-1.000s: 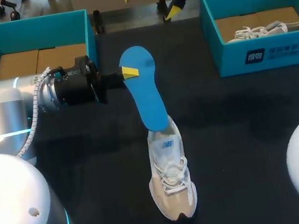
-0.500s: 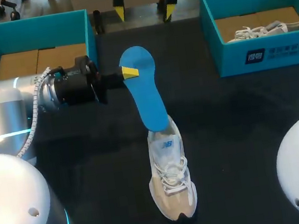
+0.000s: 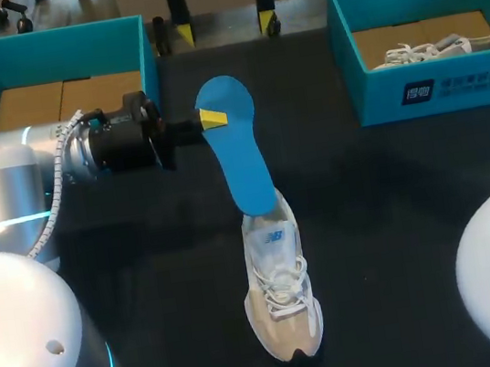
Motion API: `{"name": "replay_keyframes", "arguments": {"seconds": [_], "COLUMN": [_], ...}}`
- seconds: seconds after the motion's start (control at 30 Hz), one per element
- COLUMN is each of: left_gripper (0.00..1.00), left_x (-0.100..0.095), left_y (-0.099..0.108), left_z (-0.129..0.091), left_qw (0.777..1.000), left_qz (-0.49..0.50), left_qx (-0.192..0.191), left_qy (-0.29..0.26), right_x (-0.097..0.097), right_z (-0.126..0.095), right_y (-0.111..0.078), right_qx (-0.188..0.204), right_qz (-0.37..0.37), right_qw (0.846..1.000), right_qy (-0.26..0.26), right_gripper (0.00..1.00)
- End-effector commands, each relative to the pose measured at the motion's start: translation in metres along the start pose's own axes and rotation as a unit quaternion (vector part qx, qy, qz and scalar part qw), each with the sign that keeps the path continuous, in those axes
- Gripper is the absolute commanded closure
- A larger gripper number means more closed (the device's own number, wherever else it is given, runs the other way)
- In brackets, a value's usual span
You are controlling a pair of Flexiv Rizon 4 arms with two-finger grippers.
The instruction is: Take the shoe out of the shoebox, open the shoe tongue, remove and reinsert the insole, then place the shoe into the shoebox
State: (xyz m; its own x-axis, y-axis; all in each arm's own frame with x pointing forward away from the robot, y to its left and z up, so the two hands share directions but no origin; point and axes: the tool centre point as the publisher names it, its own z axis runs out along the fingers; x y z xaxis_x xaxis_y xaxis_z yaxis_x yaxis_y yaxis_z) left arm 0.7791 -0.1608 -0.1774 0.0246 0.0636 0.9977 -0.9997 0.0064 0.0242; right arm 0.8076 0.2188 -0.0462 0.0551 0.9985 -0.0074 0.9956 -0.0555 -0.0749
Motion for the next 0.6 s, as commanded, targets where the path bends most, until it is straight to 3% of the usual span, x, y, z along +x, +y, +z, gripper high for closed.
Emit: {"name": "replay_keyframes", "arguments": {"seconds": [0.03, 0.27, 0.6], "left_gripper": [1.00, 1.00, 1.00], "left_x": [0.001, 0.001, 0.001], "left_y": [0.001, 0.001, 0.001], "left_z": [0.000, 0.000, 0.000], "left_qw": [1.000, 1.000, 1.000], "left_qz": [0.000, 0.000, 0.000], "left_qx": [0.001, 0.001, 0.001], "left_qy": [-0.002, -0.002, -0.002], "right_x": [-0.013, -0.006, 0.003], "right_z": [-0.013, -0.031, -0.030], "right_y": [-0.006, -0.008, -0.010], "right_qx": [-0.008, -0.004, 0.025], "right_qz": [-0.001, 0.013, 0.019], "right_qw": [0.994, 0.983, 0.958], "right_qy": [0.106, 0.184, 0.285], "right_gripper": [0.00, 0.00, 0.00]}}
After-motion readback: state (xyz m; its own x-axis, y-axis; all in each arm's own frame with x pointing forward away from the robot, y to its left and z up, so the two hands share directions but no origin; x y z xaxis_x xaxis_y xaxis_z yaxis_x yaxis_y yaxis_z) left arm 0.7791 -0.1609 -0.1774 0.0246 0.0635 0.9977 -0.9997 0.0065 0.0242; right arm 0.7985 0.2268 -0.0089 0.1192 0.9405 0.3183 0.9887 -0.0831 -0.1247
